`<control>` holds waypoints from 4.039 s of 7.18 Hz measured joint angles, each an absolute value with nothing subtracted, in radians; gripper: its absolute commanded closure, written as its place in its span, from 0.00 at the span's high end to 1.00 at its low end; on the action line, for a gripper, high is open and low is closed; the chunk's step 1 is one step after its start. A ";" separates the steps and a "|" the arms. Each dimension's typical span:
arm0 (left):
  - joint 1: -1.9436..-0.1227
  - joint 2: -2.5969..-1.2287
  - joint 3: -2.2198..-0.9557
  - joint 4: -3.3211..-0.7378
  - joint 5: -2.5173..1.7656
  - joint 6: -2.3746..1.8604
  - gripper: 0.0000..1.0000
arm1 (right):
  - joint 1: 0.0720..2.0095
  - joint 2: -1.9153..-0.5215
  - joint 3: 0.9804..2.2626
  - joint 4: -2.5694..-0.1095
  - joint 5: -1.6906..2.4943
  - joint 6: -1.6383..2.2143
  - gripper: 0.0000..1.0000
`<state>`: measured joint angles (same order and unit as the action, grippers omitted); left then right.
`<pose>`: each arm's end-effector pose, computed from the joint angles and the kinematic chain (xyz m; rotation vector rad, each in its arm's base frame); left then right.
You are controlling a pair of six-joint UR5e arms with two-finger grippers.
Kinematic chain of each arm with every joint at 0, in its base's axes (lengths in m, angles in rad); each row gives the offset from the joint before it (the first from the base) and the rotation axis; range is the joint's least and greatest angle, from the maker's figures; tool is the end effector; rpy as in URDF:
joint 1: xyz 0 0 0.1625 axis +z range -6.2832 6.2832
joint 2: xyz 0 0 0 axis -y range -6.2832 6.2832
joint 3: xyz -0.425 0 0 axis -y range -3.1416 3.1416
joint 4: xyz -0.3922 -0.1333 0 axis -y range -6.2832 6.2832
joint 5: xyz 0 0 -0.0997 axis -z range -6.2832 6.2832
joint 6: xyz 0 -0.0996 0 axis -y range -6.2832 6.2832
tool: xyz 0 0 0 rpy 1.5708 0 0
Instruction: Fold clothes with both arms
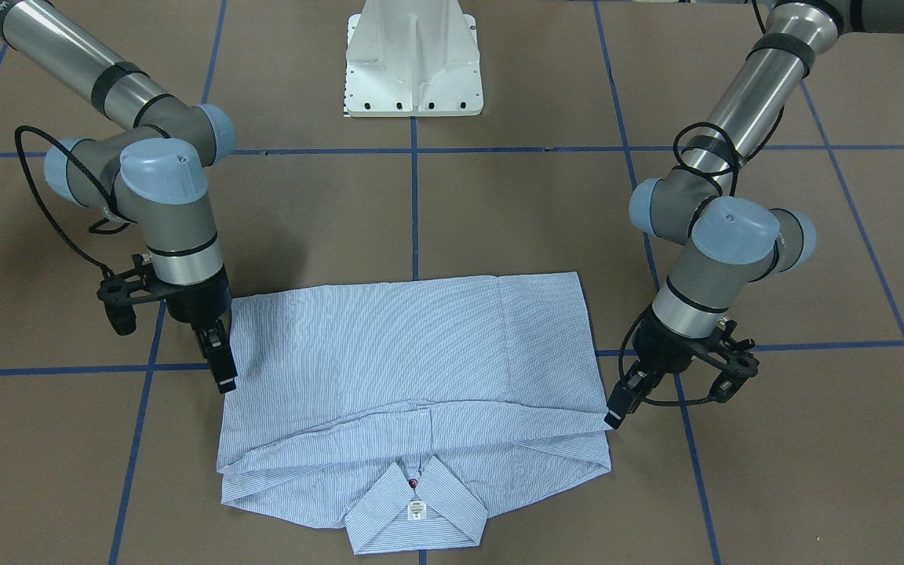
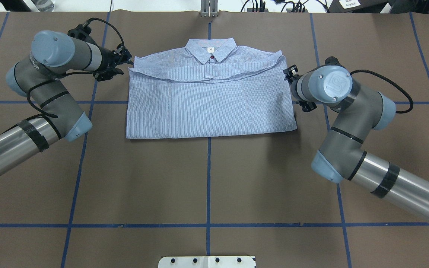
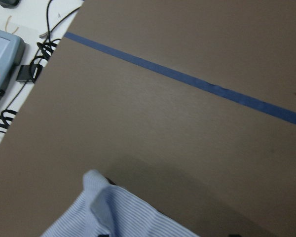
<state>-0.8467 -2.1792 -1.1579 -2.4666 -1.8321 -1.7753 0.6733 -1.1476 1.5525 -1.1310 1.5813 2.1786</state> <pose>0.4222 -0.6398 0.3910 0.1232 1.1365 -0.7963 -0.4458 -0.5247 0.3871 0.0190 -0.9016 1.1954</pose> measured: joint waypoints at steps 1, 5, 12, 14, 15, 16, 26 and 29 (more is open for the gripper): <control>-0.847 -2.179 -1.162 -2.466 -1.832 -1.776 0.54 | 0.639 -1.193 1.596 -1.130 1.582 2.189 0.88; -0.847 -2.166 -1.189 -2.464 -1.830 -1.781 0.54 | 0.585 -1.261 1.669 -1.136 1.582 2.197 0.77; -0.846 -2.128 -1.224 -2.465 -1.830 -1.777 0.54 | 0.561 -1.262 1.685 -1.138 1.574 2.279 0.00; -0.846 -2.121 -1.230 -2.465 -1.830 -1.776 0.54 | 0.565 -1.273 1.700 -1.138 1.578 2.280 0.00; -0.846 -2.117 -1.242 -2.465 -1.830 -1.775 0.54 | 0.567 -1.297 1.738 -1.138 1.583 2.280 0.00; -0.846 -2.111 -1.266 -2.463 -1.833 -1.775 0.54 | 0.557 -1.342 1.817 -1.150 1.600 2.281 0.00; -0.662 -1.858 -1.689 -2.460 -1.970 -1.951 0.68 | 0.234 -1.510 2.200 -1.299 1.899 2.340 1.00; -0.518 -1.869 -1.685 -2.459 -1.841 -2.107 0.68 | 0.472 -1.420 2.161 -1.299 1.907 2.319 1.00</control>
